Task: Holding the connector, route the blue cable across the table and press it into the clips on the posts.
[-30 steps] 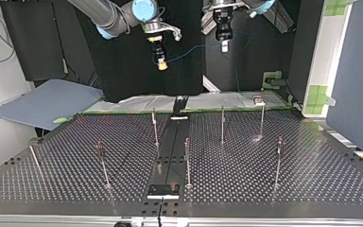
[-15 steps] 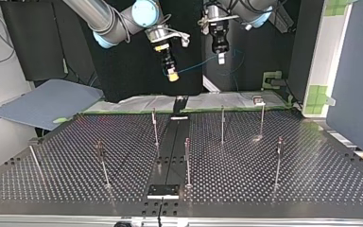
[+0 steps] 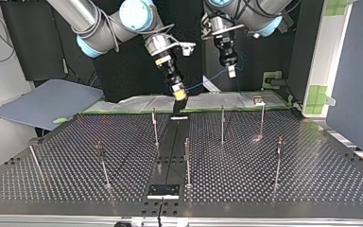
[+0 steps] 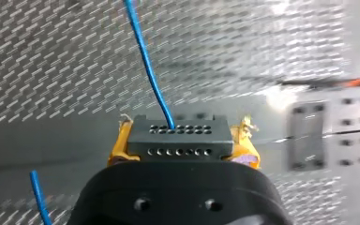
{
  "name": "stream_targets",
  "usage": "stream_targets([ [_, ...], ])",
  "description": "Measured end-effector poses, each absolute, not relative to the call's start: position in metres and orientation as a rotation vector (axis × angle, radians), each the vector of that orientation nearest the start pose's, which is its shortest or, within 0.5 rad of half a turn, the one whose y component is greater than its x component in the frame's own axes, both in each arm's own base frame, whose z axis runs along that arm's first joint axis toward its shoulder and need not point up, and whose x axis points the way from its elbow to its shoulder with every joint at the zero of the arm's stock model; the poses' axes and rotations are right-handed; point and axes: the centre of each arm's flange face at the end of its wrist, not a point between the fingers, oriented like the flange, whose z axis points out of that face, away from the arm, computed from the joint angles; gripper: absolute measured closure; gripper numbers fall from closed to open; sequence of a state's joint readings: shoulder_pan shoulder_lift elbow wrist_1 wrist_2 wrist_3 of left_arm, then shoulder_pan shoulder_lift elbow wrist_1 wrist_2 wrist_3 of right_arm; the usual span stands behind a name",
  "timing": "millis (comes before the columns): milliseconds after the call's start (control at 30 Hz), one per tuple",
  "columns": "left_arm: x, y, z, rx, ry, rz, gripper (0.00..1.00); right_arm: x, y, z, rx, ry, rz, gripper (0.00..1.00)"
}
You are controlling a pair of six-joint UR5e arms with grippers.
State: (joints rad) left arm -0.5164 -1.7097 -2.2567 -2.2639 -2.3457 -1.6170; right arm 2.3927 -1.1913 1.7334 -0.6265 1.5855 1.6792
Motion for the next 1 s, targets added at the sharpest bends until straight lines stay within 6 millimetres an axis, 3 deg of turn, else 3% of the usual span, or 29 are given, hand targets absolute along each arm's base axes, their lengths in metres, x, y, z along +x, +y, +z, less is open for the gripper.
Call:
stream_targets([
  [200, 0.328, -0.239, 0.219, -0.276, 1.501, 0.147, 1.00, 0.542, -0.318, 0.290, -2.225, 1.026, -2.642, 1.00],
  [733, 0.348, -0.194, 0.278, -0.366, 1.449, 0.161, 1.00, 0.561, -0.328, 0.310, -2.235, 1.018, -2.623, 1.00],
  [1000, 0.365, -0.176, 0.325, -0.392, 1.361, 0.121, 1.00, 0.580, -0.331, 0.308, -2.272, 1.006, -2.574, 1.00],
])
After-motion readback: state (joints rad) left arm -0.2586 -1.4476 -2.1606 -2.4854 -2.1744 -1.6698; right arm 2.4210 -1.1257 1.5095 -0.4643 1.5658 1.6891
